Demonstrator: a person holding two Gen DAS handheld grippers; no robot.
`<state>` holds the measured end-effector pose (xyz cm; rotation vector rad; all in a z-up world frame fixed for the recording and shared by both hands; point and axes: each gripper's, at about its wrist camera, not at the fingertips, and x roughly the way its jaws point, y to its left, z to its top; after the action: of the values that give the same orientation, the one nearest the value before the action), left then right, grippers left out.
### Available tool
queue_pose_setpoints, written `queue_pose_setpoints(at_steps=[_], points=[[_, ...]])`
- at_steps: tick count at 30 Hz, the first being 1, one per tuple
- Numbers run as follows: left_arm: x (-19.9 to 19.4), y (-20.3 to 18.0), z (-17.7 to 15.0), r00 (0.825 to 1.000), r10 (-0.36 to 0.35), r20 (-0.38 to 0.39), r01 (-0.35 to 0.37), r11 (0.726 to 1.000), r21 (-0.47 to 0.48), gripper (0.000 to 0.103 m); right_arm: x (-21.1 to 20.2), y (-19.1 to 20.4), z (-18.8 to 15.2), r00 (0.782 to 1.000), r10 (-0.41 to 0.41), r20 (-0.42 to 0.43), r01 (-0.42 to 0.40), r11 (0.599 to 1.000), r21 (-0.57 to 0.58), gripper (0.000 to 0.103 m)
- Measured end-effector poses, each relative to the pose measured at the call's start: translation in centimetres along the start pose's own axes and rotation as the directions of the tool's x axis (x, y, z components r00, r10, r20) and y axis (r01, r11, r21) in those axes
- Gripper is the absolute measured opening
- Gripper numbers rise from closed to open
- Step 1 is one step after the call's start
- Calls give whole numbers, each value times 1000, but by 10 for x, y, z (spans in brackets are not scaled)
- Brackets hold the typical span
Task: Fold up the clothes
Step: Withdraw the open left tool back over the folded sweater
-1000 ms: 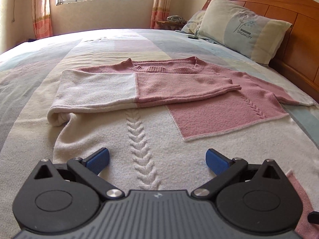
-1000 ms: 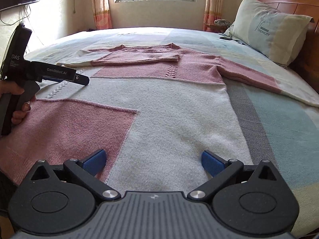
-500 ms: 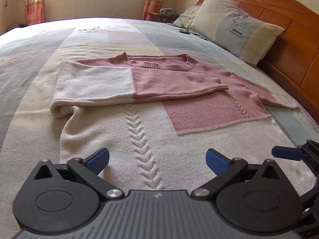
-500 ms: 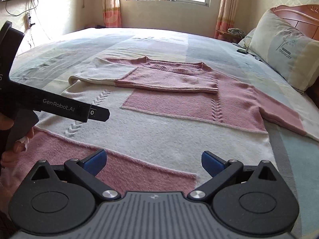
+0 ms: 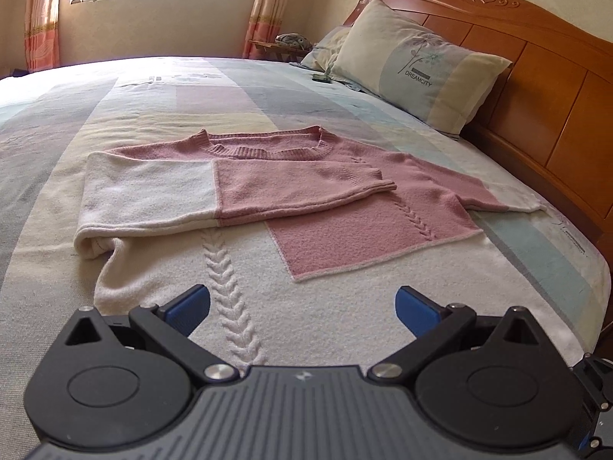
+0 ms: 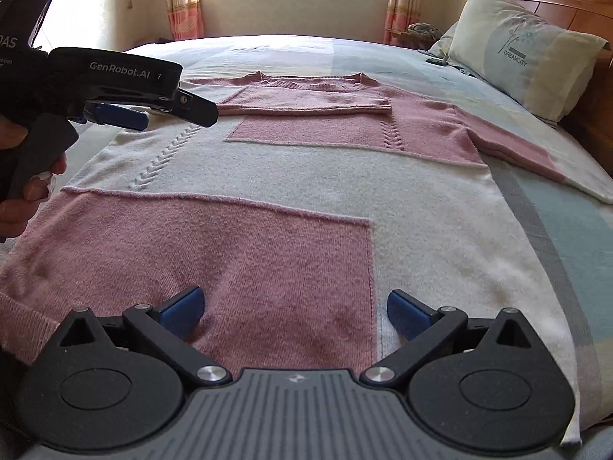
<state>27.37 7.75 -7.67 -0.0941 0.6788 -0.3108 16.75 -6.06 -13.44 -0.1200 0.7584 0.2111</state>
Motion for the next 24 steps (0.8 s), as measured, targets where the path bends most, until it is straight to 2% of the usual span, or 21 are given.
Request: queue_pose_setpoints(at_steps=[6,9,11,14,16,20,24], points=[[9,-4,-1,1000,-10,-2,10,1000,-1,102,-9,5,2,999,-22,-28,21,999,-35,103],[17,-7,1,1000,6,-7,-6,1000,-1,102,-12,5,9,998,-44,34,48,994,-97,103],[23,-9,2,1000,8,-12,-8,1000,-5,102,-6,-1,12,998,-55,29,58,992,-109,103],[32,-15,2,1000,-8,-26,8,1000,4,102,2,-20,5,1000,-2,-1,2,1000,-10,103],[37,-20,1,999,10,-40,-9,1000,26,102,1,-31,-3,999,39,38,-41,997,59,103],[51,-25,-2,995,62,-80,-57,996,63,102,-1,-28,-4,998,39,39,-40,999,14,103],[56,-25,-3,994,73,-84,-68,996,60,102,-4,-38,6,998,37,55,-39,998,50,103]])
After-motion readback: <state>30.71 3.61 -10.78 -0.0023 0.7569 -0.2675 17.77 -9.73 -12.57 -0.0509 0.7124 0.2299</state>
